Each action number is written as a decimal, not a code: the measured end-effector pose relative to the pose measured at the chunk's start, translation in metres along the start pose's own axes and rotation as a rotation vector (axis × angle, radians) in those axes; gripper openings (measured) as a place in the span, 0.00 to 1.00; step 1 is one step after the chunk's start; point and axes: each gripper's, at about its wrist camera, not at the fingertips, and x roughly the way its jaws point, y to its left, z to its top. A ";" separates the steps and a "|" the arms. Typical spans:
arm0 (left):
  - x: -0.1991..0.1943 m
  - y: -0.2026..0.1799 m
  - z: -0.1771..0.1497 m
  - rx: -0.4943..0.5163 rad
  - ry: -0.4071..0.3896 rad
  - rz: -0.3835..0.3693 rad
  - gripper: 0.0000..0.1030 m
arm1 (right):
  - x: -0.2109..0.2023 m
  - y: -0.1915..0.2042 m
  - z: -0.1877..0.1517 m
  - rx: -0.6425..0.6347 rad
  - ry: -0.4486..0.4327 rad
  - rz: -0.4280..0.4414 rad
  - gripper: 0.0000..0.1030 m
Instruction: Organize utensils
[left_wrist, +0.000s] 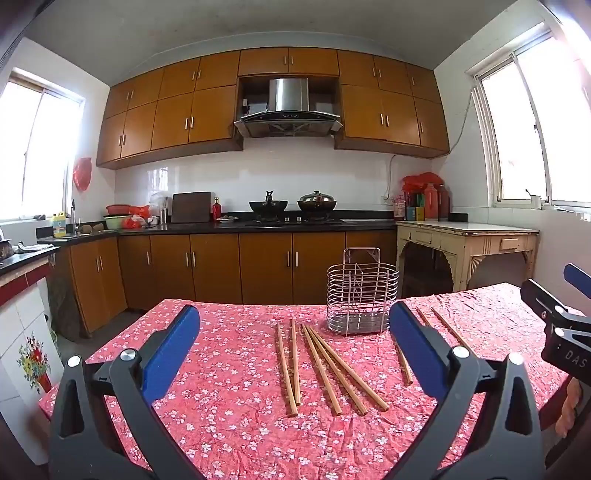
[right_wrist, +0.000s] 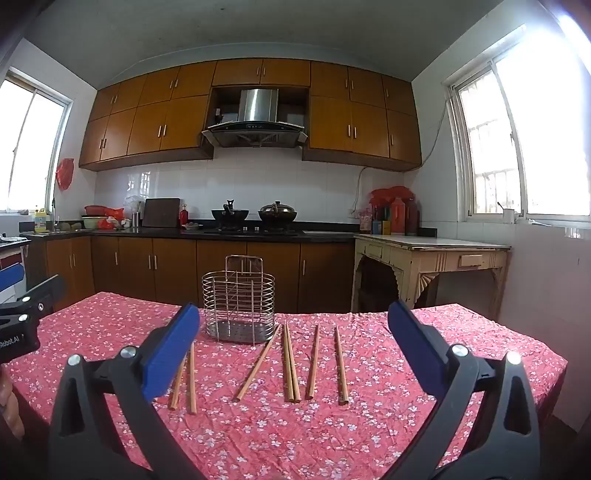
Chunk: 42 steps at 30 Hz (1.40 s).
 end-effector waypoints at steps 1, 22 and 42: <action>0.000 0.000 0.000 0.000 -0.001 -0.001 0.98 | 0.000 0.000 0.000 0.002 0.003 0.000 0.96; 0.007 0.000 -0.007 0.004 0.007 0.000 0.98 | 0.003 0.001 -0.007 0.009 0.010 0.001 0.96; 0.004 -0.001 -0.004 0.000 0.011 0.000 0.98 | 0.005 0.000 -0.004 0.014 0.015 0.002 0.96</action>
